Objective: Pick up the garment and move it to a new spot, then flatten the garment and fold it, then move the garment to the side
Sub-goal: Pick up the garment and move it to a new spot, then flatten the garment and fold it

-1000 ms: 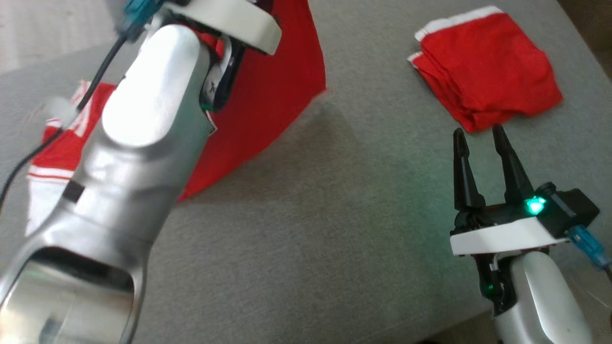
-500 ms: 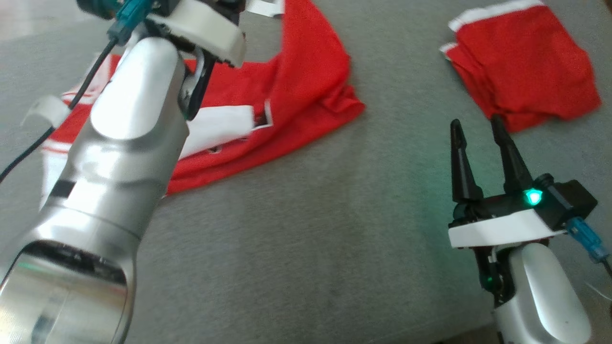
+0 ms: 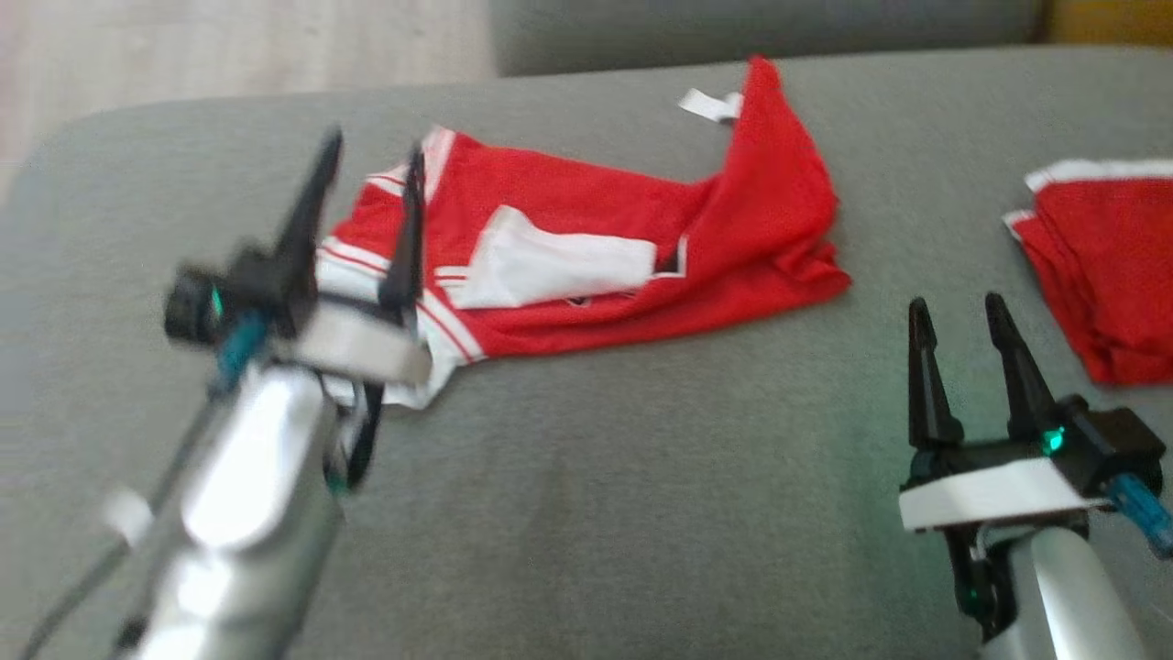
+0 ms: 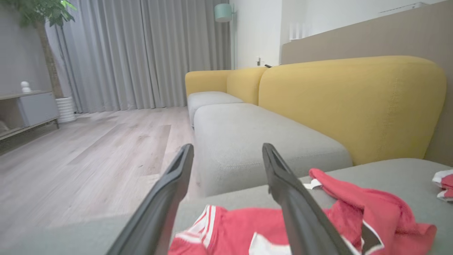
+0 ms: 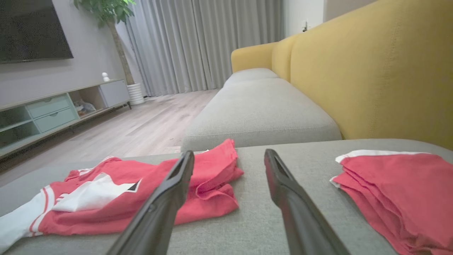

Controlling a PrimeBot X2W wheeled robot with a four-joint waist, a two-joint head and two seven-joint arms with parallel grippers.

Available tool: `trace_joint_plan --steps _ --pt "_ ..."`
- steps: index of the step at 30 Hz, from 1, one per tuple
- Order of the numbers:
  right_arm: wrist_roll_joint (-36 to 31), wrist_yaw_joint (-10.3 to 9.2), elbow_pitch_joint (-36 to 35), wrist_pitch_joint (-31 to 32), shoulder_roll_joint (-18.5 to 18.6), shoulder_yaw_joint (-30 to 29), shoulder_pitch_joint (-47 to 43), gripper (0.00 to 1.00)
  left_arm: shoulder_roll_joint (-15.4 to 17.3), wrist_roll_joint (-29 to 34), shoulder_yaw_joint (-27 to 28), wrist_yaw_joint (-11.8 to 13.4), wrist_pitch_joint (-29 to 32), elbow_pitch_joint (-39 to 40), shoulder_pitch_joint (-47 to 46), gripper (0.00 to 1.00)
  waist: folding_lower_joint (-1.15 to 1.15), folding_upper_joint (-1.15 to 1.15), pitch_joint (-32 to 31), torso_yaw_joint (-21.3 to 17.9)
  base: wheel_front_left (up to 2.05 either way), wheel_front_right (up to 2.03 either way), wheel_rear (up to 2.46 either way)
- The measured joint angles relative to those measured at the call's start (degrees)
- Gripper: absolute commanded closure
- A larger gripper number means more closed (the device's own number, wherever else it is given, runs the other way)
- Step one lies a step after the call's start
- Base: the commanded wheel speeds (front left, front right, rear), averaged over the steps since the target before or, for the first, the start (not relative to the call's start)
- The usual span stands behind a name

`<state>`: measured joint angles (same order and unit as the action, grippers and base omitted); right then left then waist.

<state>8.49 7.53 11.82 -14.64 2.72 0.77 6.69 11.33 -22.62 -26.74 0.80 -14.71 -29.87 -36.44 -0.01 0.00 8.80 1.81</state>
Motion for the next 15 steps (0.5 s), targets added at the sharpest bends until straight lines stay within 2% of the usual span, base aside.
trace_joint_plan --steps 5,8,15 --pt "0.0 0.0 -0.03 0.0 -0.02 -1.09 -3.28 0.0 -0.01 1.58 -0.11 3.09 0.0 6.42 12.35 0.0 0.0 0.0 -3.32 4.01 0.0 0.0 0.0" --pt "0.01 0.0 -0.08 0.0 -0.05 -1.54 -5.45 0.0 -0.58 1.74 0.36 5.94 0.0 7.89 19.02 0.0 -0.01 0.0 -5.05 5.51 0.0 0.0 0.0" --pt "0.62 0.0 -0.98 0.0 -0.09 -2.26 -7.06 0.0 -2.76 4.89 3.01 8.8 0.0 14.43 27.2 0.0 0.01 0.0 -6.6 6.45 0.0 0.0 0.0"
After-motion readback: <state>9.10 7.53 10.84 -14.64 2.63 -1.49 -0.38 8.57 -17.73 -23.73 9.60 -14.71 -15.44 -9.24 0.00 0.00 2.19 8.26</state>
